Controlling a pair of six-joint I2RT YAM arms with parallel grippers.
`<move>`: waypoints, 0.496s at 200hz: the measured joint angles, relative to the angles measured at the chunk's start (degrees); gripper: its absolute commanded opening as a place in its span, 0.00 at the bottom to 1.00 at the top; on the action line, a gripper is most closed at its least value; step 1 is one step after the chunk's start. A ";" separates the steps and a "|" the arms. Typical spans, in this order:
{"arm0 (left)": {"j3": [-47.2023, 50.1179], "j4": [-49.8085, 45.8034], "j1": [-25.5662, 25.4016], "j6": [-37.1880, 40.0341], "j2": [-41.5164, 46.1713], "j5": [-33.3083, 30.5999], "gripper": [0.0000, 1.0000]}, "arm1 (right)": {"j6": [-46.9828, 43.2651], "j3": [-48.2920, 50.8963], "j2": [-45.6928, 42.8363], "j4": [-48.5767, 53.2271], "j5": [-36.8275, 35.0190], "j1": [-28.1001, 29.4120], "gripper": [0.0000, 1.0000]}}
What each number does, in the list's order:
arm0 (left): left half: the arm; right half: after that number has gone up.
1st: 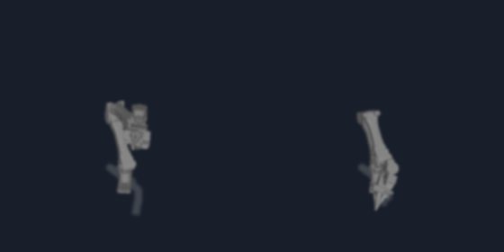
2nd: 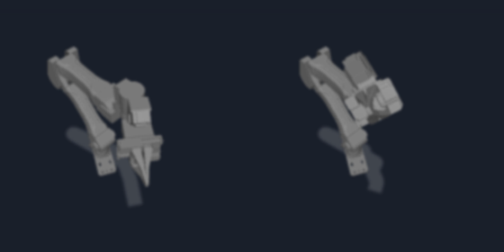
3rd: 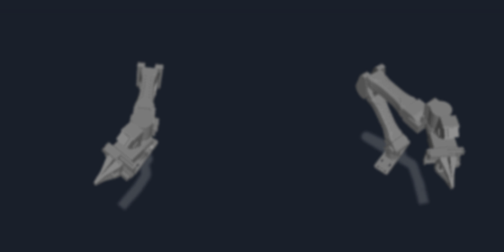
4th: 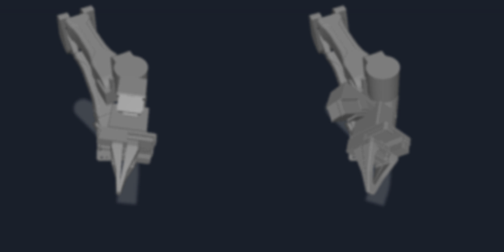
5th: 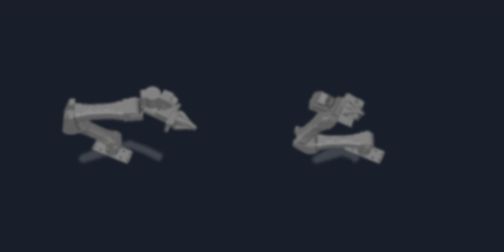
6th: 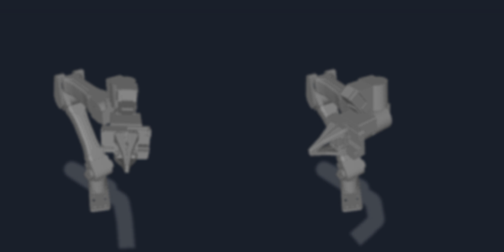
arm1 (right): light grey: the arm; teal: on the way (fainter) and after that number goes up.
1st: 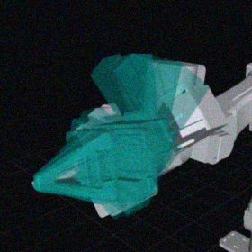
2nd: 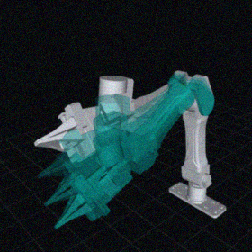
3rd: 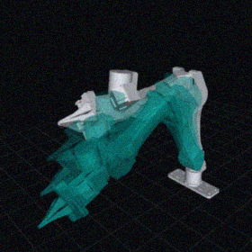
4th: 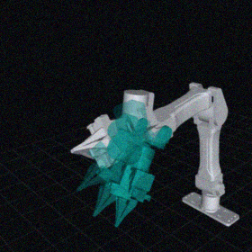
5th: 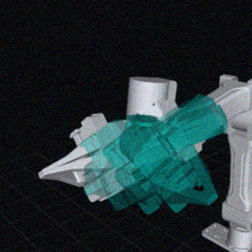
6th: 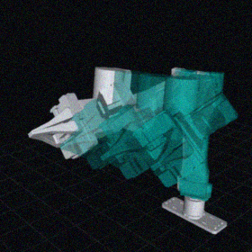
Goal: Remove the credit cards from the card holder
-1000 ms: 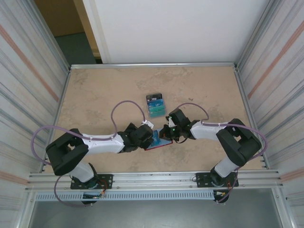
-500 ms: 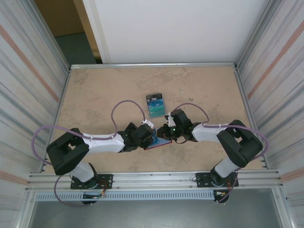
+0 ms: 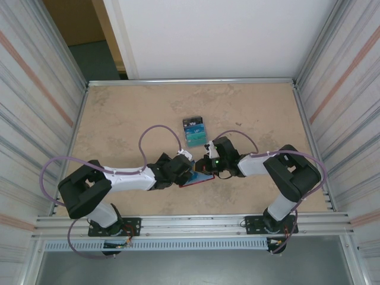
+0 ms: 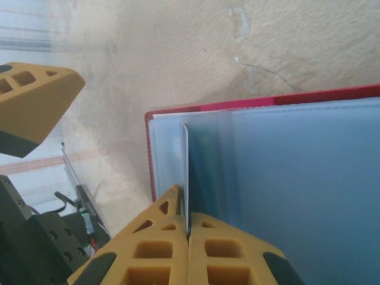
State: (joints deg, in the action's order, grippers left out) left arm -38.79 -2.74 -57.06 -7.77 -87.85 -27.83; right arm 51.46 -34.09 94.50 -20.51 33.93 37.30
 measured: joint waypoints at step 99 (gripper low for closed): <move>0.55 -3.56 0.11 -1.42 6.19 -0.72 0.99 | -13.20 -2.75 -16.50 21.29 -10.05 -0.35 0.00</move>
State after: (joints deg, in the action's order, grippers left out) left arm -38.24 -6.31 -56.95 -9.19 -81.67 -28.56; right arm 38.26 -36.84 78.00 0.78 23.88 36.95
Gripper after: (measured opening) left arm 0.987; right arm 0.048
